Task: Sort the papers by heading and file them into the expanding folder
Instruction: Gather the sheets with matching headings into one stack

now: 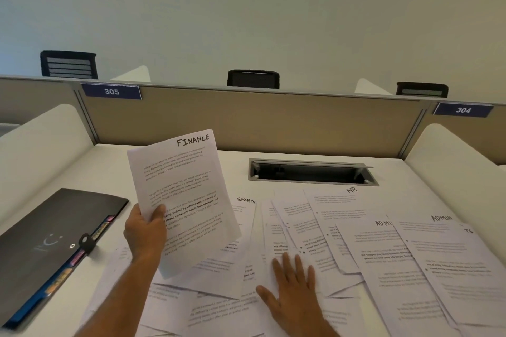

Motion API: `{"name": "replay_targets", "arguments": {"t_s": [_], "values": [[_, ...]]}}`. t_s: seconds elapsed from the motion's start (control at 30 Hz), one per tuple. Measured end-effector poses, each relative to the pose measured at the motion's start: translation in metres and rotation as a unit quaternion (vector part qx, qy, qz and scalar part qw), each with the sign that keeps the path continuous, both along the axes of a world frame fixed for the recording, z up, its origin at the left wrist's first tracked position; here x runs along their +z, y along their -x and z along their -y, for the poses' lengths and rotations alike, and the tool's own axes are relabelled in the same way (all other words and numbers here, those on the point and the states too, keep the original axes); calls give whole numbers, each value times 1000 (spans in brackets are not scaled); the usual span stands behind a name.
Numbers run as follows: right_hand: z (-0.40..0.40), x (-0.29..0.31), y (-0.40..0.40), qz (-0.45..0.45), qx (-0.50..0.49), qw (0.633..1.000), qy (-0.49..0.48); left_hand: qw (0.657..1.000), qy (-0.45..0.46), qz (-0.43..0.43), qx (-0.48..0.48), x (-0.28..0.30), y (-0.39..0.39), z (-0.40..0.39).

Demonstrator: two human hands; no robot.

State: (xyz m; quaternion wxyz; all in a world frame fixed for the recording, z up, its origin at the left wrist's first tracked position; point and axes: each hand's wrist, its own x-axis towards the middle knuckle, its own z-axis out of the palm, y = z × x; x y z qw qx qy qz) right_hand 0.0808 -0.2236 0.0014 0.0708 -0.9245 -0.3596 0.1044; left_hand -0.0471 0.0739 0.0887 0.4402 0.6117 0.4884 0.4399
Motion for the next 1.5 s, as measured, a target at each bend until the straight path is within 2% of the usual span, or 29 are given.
{"name": "replay_targets", "arguments": {"t_s": [0.33,0.4,0.5,0.6,0.67,0.8,1.0,1.13,1.23,1.3,1.4,1.5], "values": [[34,28,-44,86,-114,985,102,1000,-3,-11,0,-5,3,2],[32,36,-39,130,-116,984,48,1000,-1,-8,-3,-5,2,4],[19,36,-28,183,-40,982,-11,1000,-3,-6,-5,-5,-2,7],[7,32,-17,155,35,987,4,1000,-1,-6,-9,-5,-5,9],[2,33,-13,105,78,991,14,1000,5,-5,-11,-5,-7,9],[-9,31,-8,118,131,982,63,1000,2,-1,-4,-4,-7,9],[-25,19,2,64,236,969,33,1000,1,-3,-7,-2,-6,8],[-32,21,13,-33,216,976,-22,1000,-2,-3,-6,-3,-5,5],[-30,18,14,15,100,994,-39,1000,-3,-1,-3,-3,-3,3],[-28,18,16,40,23,999,-7,1000,-4,-1,0,-4,-2,3],[-27,9,22,-3,61,998,22,1000,3,-4,-7,-8,-2,4],[-28,10,25,-40,149,987,-35,1000,6,-10,-13,-9,-2,5]]}}
